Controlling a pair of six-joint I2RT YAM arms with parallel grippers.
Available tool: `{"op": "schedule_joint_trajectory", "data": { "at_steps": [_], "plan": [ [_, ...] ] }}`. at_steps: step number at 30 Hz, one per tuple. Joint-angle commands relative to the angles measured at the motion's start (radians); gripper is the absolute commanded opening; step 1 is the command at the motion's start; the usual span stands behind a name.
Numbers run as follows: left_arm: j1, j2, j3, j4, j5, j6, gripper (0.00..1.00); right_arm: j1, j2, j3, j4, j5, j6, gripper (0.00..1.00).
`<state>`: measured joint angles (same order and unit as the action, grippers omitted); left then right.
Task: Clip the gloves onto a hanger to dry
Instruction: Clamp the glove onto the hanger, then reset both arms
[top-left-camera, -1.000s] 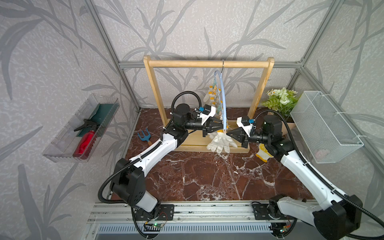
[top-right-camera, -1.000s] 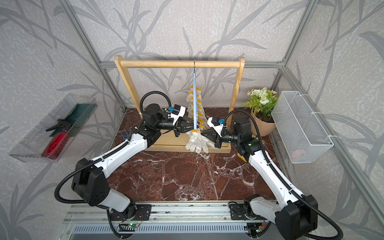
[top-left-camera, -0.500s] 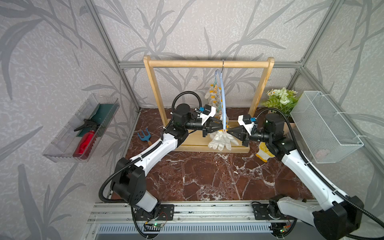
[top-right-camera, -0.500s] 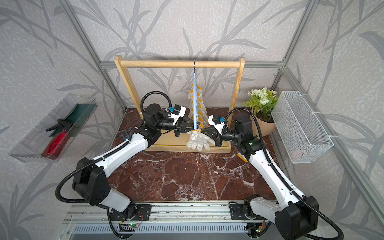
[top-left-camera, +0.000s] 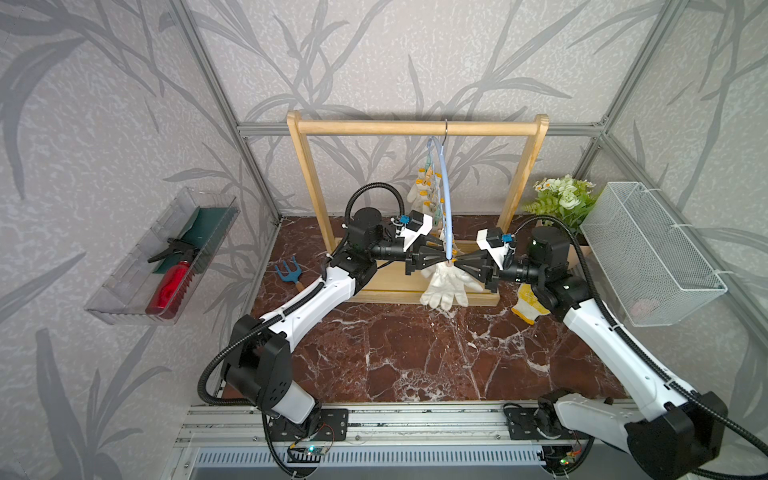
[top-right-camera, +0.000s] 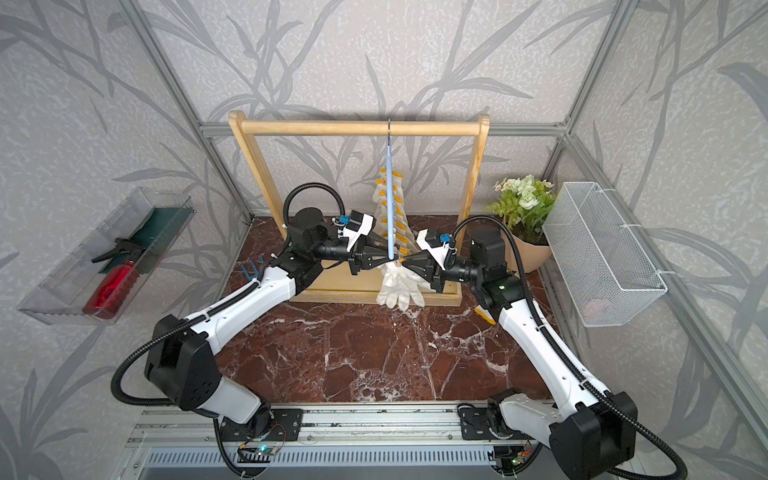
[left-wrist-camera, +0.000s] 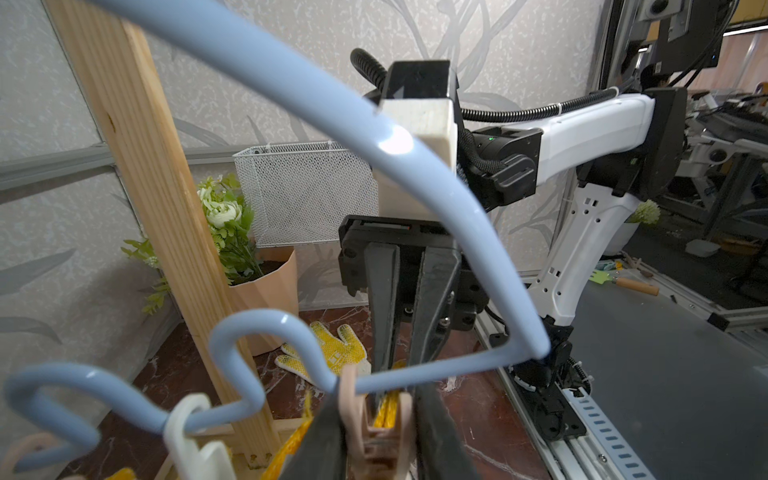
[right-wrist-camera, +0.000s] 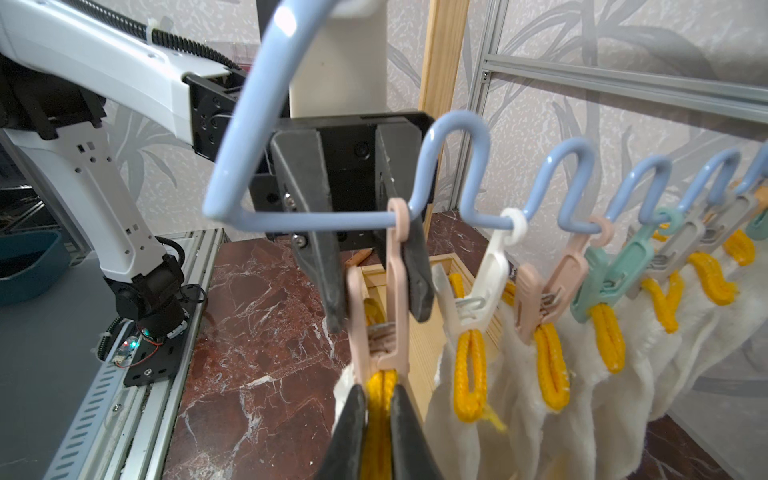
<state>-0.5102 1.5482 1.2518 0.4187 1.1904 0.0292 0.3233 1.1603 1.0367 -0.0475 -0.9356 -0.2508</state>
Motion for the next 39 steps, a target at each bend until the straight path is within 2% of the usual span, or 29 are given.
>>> {"op": "schedule_joint_trajectory", "data": {
  "at_steps": [1, 3, 5, 9, 13, 15, 17, 19, 21, 24, 29, 33, 37, 39],
  "plan": [
    [0.004, -0.041, -0.028, 0.017, -0.037, 0.011, 0.37, -0.003, -0.015, 0.004, 0.063, 0.003, 0.029, 0.30],
    [0.006, -0.060, -0.048, 0.026, -0.071, 0.013, 0.44, -0.003, -0.016, -0.013, 0.069, 0.024, 0.037, 0.41],
    [0.011, -0.084, -0.074, 0.023, -0.112, 0.018, 0.52, -0.004, -0.022, -0.038, 0.076, 0.068, 0.046, 0.48],
    [0.025, -0.157, -0.167, 0.018, -0.260, 0.035, 0.69, -0.017, -0.056, -0.123, 0.086, 0.197, 0.094, 0.57],
    [0.043, -0.247, -0.278, -0.020, -0.407, 0.060, 0.84, -0.060, -0.121, -0.242, 0.159, 0.323, 0.199, 0.63],
    [0.055, -0.310, -0.356, -0.032, -0.536, 0.066, 0.91, -0.102, -0.147, -0.296, 0.189, 0.359, 0.249, 0.65],
    [0.064, -0.367, -0.446, -0.012, -0.738, 0.044, 0.99, -0.142, -0.156, -0.339, 0.210, 0.404, 0.288, 0.68],
    [0.097, -0.410, -0.521, -0.012, -0.876, 0.044, 0.99, -0.187, -0.149, -0.388, 0.265, 0.439, 0.333, 0.78],
    [0.150, -0.442, -0.569, -0.057, -0.933, 0.040, 0.99, -0.235, -0.124, -0.434, 0.331, 0.465, 0.374, 0.85],
    [0.215, -0.459, -0.631, -0.078, -1.040, 0.042, 0.99, -0.264, -0.087, -0.470, 0.401, 0.553, 0.399, 0.88],
    [0.333, -0.410, -0.681, -0.103, -1.230, 0.022, 0.99, -0.266, -0.016, -0.501, 0.484, 0.714, 0.337, 0.90],
    [0.398, -0.347, -0.729, -0.044, -1.257, 0.022, 0.99, -0.268, 0.071, -0.527, 0.556, 0.781, 0.296, 0.92],
    [0.456, -0.293, -0.837, 0.180, -1.281, -0.009, 0.99, -0.268, 0.137, -0.591, 0.684, 0.802, 0.284, 0.95],
    [0.474, -0.256, -0.863, 0.282, -1.275, 0.001, 0.99, -0.271, 0.114, -0.599, 0.665, 0.822, 0.274, 0.96]
  ]
}}
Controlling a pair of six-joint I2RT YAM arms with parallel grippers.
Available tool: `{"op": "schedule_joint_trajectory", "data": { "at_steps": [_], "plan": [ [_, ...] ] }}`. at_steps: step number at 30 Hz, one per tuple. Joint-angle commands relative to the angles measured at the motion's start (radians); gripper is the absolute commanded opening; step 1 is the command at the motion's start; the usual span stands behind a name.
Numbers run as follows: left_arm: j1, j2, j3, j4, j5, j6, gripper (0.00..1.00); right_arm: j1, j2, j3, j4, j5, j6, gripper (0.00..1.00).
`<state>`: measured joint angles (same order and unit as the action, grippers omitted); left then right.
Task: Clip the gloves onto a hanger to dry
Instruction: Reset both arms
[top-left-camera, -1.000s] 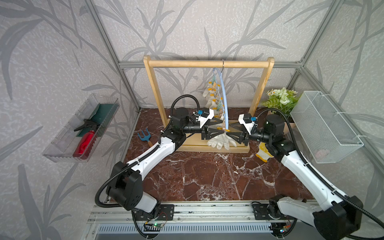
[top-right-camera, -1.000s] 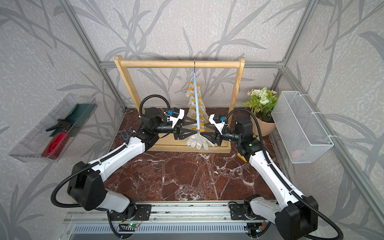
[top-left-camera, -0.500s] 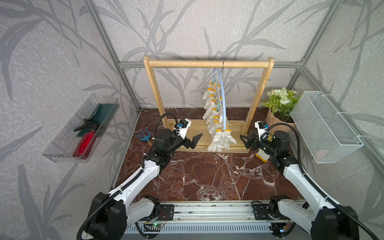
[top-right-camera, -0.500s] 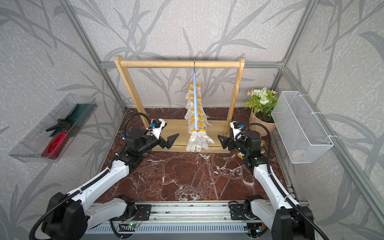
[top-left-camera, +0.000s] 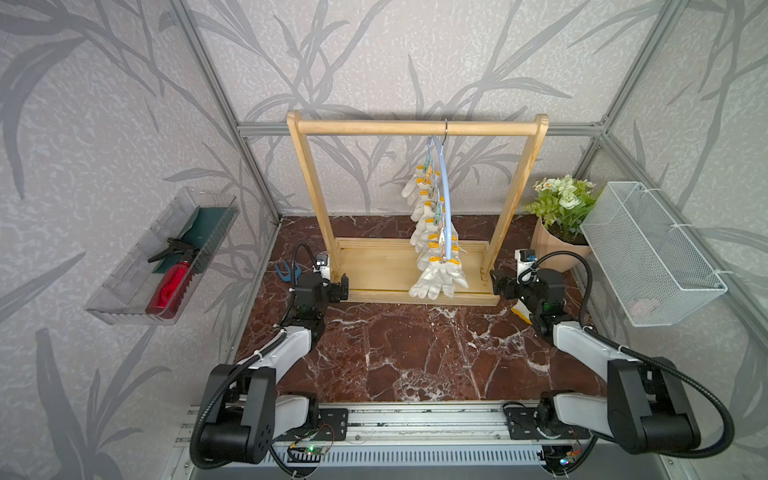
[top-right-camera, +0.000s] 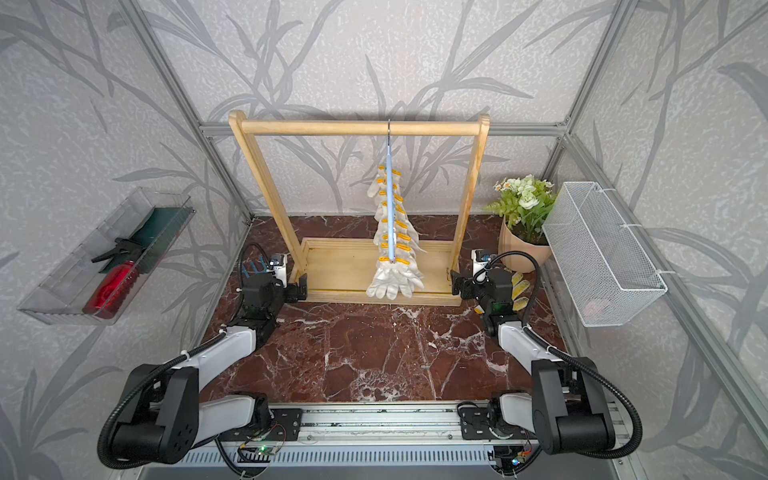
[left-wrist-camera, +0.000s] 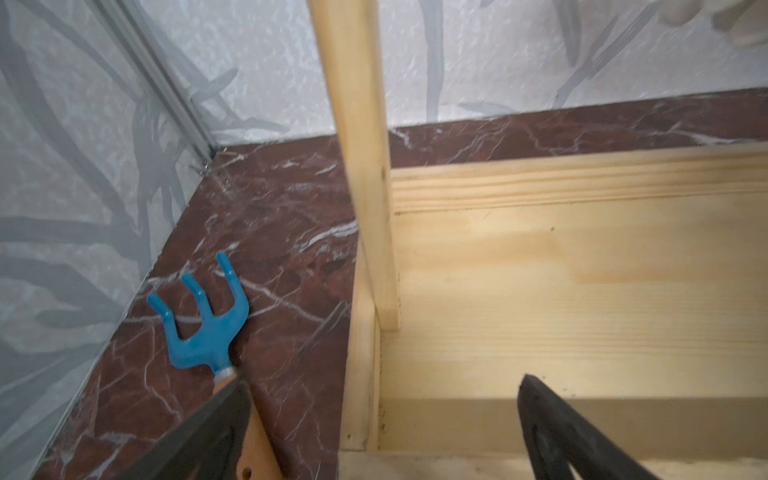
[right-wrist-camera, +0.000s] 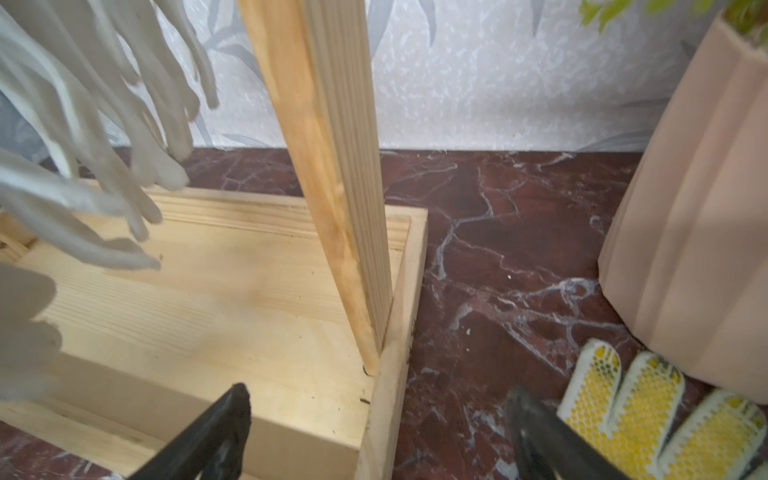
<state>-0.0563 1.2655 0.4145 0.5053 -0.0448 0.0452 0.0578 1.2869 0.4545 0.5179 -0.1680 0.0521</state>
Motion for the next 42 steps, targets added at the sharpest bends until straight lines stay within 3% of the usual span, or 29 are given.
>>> {"op": "schedule_joint_trajectory", "data": {
  "at_steps": [1, 4, 11, 14, 16, 42],
  "plan": [
    [0.021, 0.042, -0.030, 0.221, -0.045, -0.012, 0.99, -0.005, -0.013, -0.028, 0.119, 0.067, -0.038, 0.96],
    [0.033, 0.110, -0.023, 0.237, -0.039, -0.021, 0.99, -0.006, 0.018, -0.056, 0.156, 0.105, -0.058, 0.96],
    [0.041, 0.320, -0.097, 0.584, -0.067, -0.023, 0.99, -0.005, 0.237, -0.133, 0.510, 0.134, -0.081, 0.97],
    [0.057, 0.275, -0.031, 0.380, -0.087, -0.066, 0.99, -0.004, 0.305, -0.104, 0.518, 0.106, -0.091, 0.99],
    [0.077, 0.288, -0.031, 0.405, -0.073, -0.088, 0.99, -0.004, 0.284, -0.083, 0.442, 0.107, -0.092, 0.99],
    [0.077, 0.295, -0.032, 0.420, -0.079, -0.085, 0.99, -0.004, 0.298, -0.083, 0.465, 0.079, -0.106, 0.99]
  ]
}}
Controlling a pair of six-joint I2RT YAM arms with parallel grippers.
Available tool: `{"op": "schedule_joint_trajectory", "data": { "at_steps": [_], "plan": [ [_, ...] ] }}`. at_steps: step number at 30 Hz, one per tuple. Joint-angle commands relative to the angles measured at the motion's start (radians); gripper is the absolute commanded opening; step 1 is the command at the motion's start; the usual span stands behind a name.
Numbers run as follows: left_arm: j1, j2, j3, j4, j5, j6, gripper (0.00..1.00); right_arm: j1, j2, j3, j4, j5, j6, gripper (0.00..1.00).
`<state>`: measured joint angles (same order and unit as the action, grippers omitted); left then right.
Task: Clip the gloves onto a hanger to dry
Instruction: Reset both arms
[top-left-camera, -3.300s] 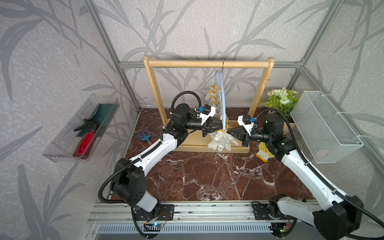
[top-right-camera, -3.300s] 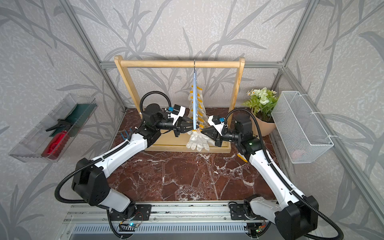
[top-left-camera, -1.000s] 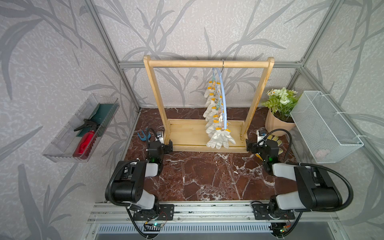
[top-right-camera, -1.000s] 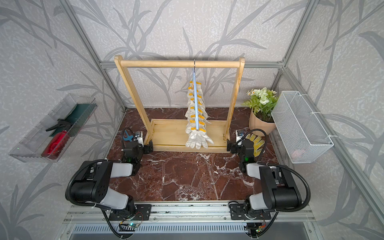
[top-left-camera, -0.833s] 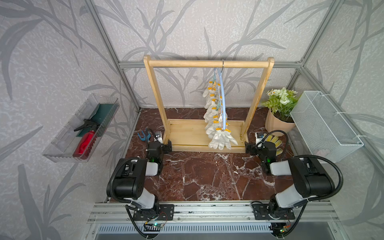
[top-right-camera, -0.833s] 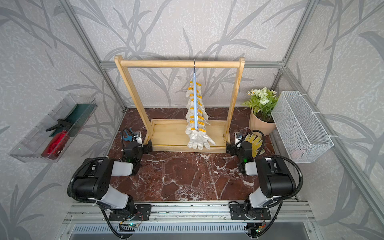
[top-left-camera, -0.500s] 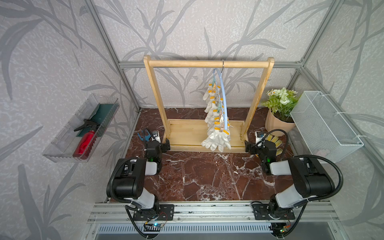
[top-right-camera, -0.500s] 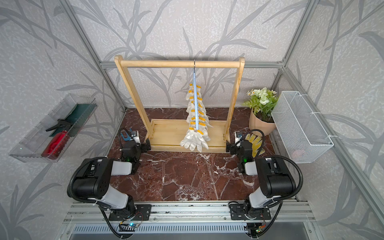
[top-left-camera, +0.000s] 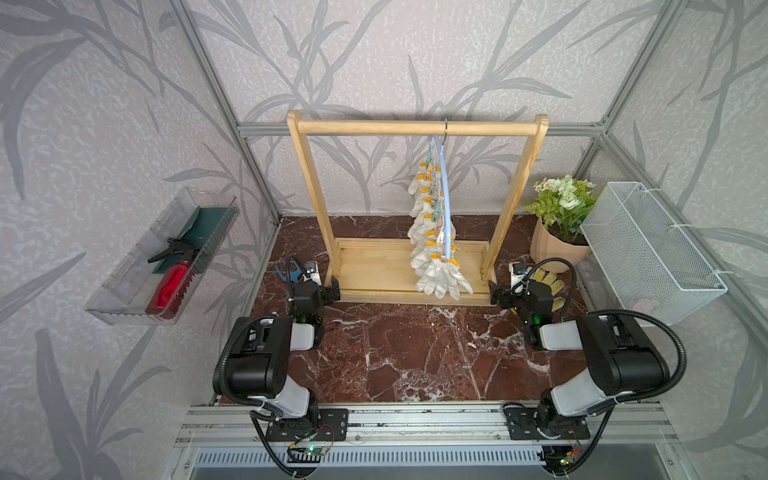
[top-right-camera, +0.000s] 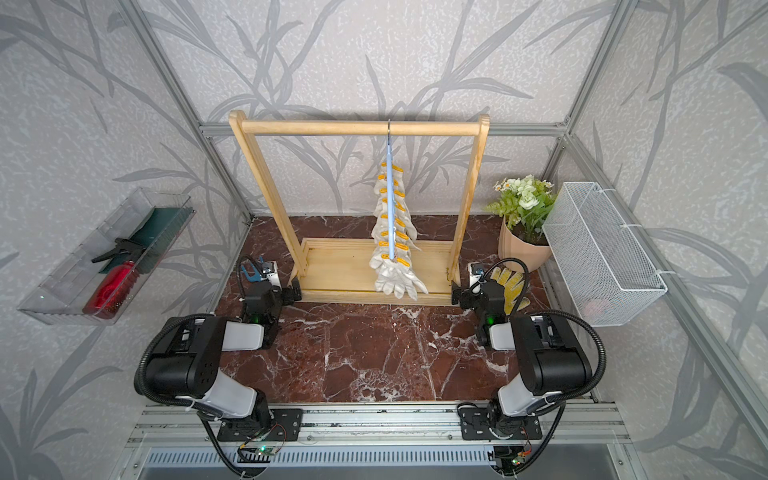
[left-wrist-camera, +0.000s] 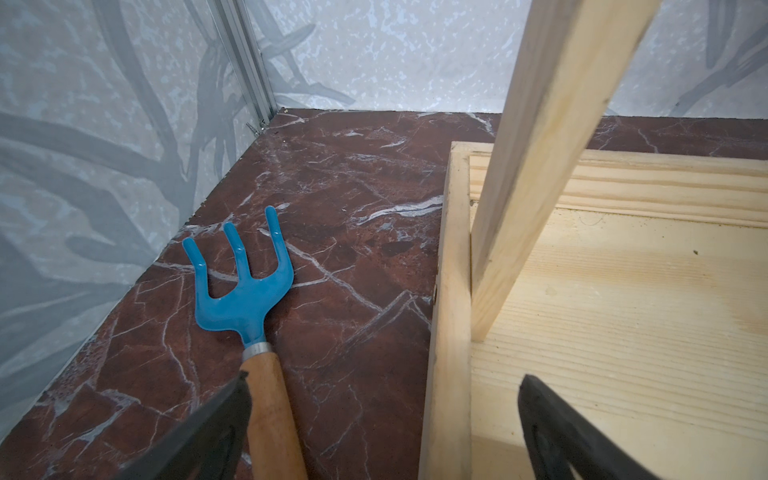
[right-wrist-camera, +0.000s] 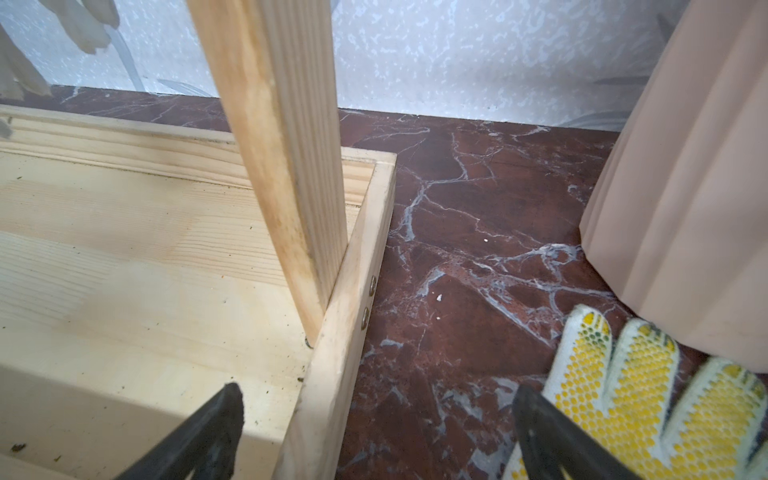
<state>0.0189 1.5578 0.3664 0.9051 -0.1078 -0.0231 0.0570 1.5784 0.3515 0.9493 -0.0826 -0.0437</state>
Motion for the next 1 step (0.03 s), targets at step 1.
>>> {"op": "schedule_joint_trajectory", "data": {
  "at_steps": [1],
  "plan": [
    [0.003, 0.004, 0.016, 0.021, -0.016, -0.017, 0.99, -0.003, 0.006, 0.020, 0.034, -0.006, -0.011, 0.99]
  ]
}}
